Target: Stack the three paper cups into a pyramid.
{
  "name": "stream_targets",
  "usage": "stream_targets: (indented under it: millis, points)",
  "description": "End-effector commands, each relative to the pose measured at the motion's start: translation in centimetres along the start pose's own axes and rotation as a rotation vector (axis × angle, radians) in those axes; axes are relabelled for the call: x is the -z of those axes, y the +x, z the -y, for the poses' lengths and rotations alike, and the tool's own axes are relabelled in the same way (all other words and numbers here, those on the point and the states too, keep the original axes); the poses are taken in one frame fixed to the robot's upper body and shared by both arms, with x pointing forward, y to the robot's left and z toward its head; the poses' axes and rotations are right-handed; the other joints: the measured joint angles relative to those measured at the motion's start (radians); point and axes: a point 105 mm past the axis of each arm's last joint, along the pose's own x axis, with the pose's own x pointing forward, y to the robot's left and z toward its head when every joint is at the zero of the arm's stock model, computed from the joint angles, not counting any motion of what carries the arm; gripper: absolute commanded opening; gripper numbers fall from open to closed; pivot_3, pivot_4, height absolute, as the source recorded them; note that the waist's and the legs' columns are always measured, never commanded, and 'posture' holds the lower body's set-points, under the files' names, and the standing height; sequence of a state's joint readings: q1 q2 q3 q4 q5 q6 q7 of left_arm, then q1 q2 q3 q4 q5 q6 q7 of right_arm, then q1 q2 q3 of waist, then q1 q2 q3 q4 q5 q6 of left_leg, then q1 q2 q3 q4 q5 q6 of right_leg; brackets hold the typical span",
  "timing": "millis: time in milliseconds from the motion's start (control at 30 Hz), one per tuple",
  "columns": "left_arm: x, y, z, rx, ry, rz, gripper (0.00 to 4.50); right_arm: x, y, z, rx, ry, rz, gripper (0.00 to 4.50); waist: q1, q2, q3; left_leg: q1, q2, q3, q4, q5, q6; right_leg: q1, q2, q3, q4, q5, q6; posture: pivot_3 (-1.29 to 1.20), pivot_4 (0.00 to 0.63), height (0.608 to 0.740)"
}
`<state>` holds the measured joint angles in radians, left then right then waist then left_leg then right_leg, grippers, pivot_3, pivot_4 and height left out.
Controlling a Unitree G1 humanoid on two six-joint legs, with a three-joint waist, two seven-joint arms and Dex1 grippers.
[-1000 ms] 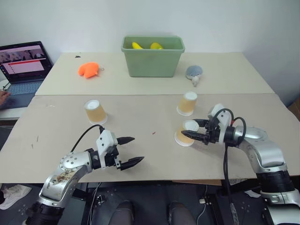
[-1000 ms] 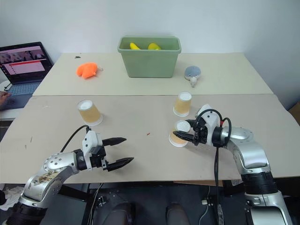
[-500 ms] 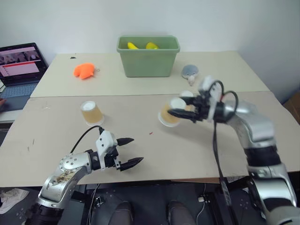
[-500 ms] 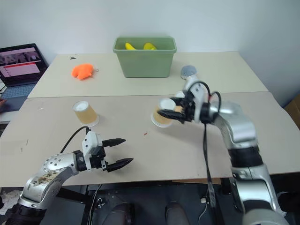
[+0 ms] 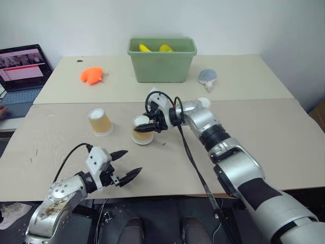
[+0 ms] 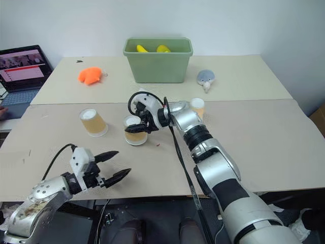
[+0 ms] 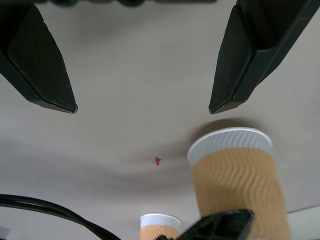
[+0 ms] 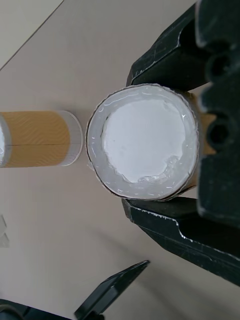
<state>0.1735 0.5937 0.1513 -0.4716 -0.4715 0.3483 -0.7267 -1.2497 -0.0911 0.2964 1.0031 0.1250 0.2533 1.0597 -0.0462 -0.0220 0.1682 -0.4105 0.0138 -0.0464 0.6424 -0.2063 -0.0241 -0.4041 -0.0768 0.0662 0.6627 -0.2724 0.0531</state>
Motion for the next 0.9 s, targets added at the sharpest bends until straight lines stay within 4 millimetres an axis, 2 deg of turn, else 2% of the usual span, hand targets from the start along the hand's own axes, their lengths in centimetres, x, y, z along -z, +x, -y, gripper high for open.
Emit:
stream_targets:
  millis: [33,167,233,333,467,567,667,733,800,900]
  points:
    - [-1.3,-0.9,0.0,-0.046,0.052,0.035,4.50,-1.5,0.1,0.3,0.006,-0.052,0.040,2.82,-0.002,0.000,0.000,0.000,0.000,0.000,0.000,0.000,0.000,0.000,0.000,0.000,0.000,0.000,0.000,0.00,0.150,0.732]
    - [-1.4,-1.0,0.0,-0.062,0.059,0.035,4.50,-0.9,0.5,0.3,0.010,-0.040,0.035,2.82,-0.006,0.000,0.000,0.001,0.001,0.000,0.000,0.000,0.000,0.000,0.001,0.000,0.000,0.000,0.000,0.00,0.150,0.732]
    - [-1.5,-1.0,-0.1,-0.065,0.064,0.037,4.50,-0.8,0.5,0.4,0.018,-0.032,0.039,3.58,-0.010,0.000,0.000,0.001,0.001,0.000,0.000,0.000,0.000,0.000,0.001,0.000,0.000,0.000,0.000,0.00,0.150,0.732]
    - [-1.7,-0.9,-0.1,-0.059,0.070,0.040,4.50,-0.8,0.6,0.5,0.024,-0.029,0.044,4.38,-0.015,0.000,0.000,0.001,0.001,0.000,0.000,0.000,0.000,0.000,0.001,0.000,0.000,0.000,0.000,0.00,0.150,0.732]
    - [-1.8,-0.5,-0.1,-0.036,0.076,0.040,4.50,-1.3,0.1,0.6,0.017,-0.051,0.062,4.46,-0.021,0.000,0.000,0.001,0.001,0.000,0.000,0.000,0.000,0.000,0.001,0.000,0.000,0.000,0.000,0.00,0.150,0.732]
    - [-1.9,-0.3,-0.1,-0.021,0.079,0.043,4.50,-2.2,-1.3,0.9,0.007,-0.065,0.098,4.46,-0.022,0.000,0.000,0.000,0.001,0.000,0.000,0.000,0.000,0.000,0.001,0.000,0.000,0.000,0.000,0.00,0.150,0.732]
    - [-1.9,0.1,-0.2,-0.007,0.079,0.045,4.50,-2.9,-3.9,1.3,0.013,-0.075,0.142,4.46,-0.018,0.000,0.000,0.000,0.001,0.000,0.000,0.000,0.000,0.000,0.001,0.000,0.000,0.000,0.000,0.00,0.150,0.732]
    - [-1.9,0.2,-0.2,0.005,0.081,0.043,4.50,-3.1,-5.7,0.9,0.016,-0.080,0.166,4.46,-0.014,0.000,0.000,0.000,0.000,0.000,0.000,0.000,0.000,0.000,0.001,0.000,0.000,0.000,0.000,0.00,0.150,0.732]
    - [-1.9,0.3,-0.2,0.014,0.082,0.042,4.50,-3.0,-7.3,0.1,0.034,-0.074,0.180,4.46,-0.006,0.000,0.000,0.000,0.000,0.000,0.000,0.000,0.000,0.000,0.000,-0.001,0.000,0.000,0.000,0.00,0.150,0.732]
    - [-2.0,0.6,-0.1,0.035,0.085,0.044,4.50,-1.8,-10.1,-1.1,0.113,-0.024,0.189,4.46,-0.001,0.000,0.000,-0.002,0.001,0.000,0.000,0.000,0.000,-0.001,0.000,-0.001,0.000,0.000,0.000,0.00,0.150,0.732]
